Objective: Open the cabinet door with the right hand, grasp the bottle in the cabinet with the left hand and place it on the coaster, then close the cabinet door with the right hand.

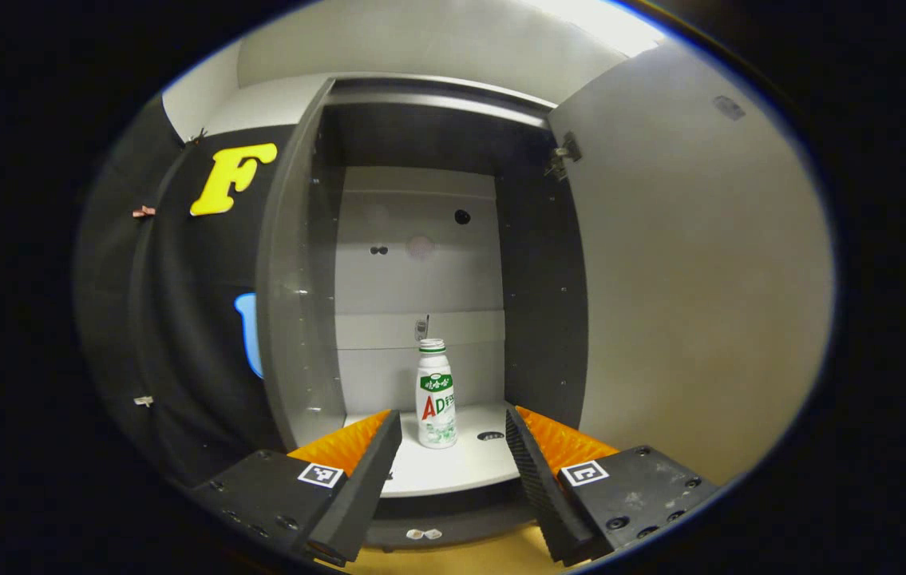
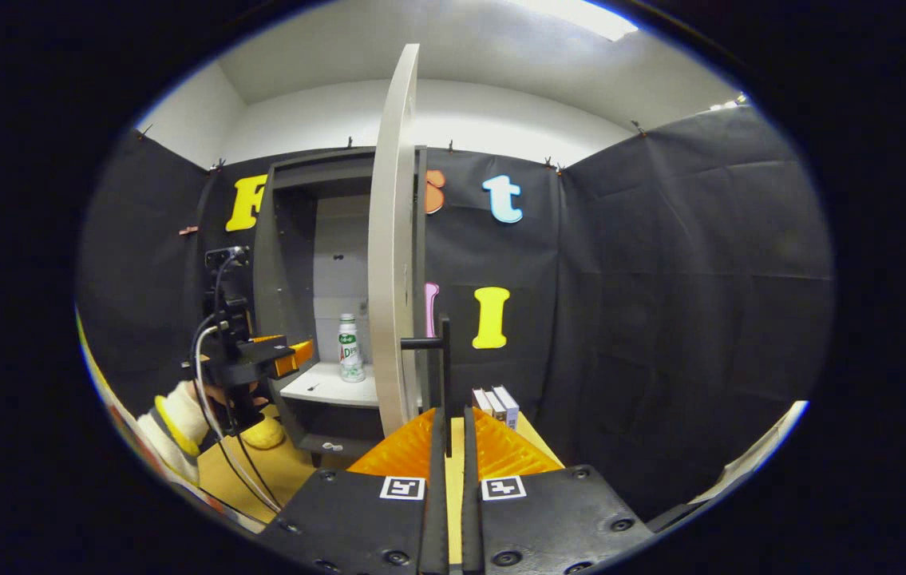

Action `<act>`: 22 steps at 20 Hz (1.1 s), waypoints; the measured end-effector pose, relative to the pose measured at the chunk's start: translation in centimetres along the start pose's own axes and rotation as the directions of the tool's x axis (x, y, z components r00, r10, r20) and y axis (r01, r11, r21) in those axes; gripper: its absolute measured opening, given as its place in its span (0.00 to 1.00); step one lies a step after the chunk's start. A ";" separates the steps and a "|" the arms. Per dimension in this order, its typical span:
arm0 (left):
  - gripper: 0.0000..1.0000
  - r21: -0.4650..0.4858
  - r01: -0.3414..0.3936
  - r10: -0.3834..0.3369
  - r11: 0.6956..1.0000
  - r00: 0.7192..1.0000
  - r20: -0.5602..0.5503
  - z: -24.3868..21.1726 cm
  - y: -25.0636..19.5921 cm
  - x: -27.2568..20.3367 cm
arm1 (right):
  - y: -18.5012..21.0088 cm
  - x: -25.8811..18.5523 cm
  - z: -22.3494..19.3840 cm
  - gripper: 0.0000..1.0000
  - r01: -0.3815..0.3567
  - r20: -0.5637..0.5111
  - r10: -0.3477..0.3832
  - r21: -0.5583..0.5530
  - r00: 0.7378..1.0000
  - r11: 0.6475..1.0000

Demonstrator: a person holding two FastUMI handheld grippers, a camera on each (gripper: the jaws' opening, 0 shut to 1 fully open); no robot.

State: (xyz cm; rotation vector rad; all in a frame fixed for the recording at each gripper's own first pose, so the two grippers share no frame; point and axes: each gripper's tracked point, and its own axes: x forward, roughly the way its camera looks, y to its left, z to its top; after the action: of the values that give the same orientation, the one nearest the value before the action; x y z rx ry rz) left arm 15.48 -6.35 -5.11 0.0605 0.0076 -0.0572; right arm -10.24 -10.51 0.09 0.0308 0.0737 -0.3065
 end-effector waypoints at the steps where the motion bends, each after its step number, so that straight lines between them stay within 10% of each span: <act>1: 0.84 0.007 0.013 -0.013 1.000 1.000 0.000 -0.2 0.2 1.7 | -0.4 -0.3 0.3 0.11 0.039 0.010 -0.039 0.008 0.999 0.999; 3: 0.84 0.045 0.057 -0.058 0.997 0.998 0.019 -0.5 -0.1 5.0 | -0.2 -0.9 1.3 0.14 0.108 0.036 -0.109 0.030 0.993 0.994; 9: 0.83 0.081 0.068 -0.068 0.994 0.998 0.002 -3.3 0.7 13.1 | -1.0 -2.7 5.4 0.77 0.257 0.178 -0.278 0.131 0.944 0.958; 16: 0.87 0.090 0.019 -0.014 0.996 0.998 -0.057 -7.2 2.3 18.8 | -2.3 -3.7 7.0 0.93 0.415 0.255 -0.437 0.140 0.863 0.899; 22: 0.87 0.092 -0.032 0.037 0.995 0.998 -0.050 -7.8 4.1 21.3 | -2.5 -2.5 5.6 0.93 0.428 0.176 -0.447 0.137 0.877 0.893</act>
State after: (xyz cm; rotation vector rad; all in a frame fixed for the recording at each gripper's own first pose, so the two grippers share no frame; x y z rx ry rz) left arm 36.96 -3.03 -12.87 0.1528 0.0552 -0.0211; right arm -12.97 -12.36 5.78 0.0767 -0.1414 -0.7684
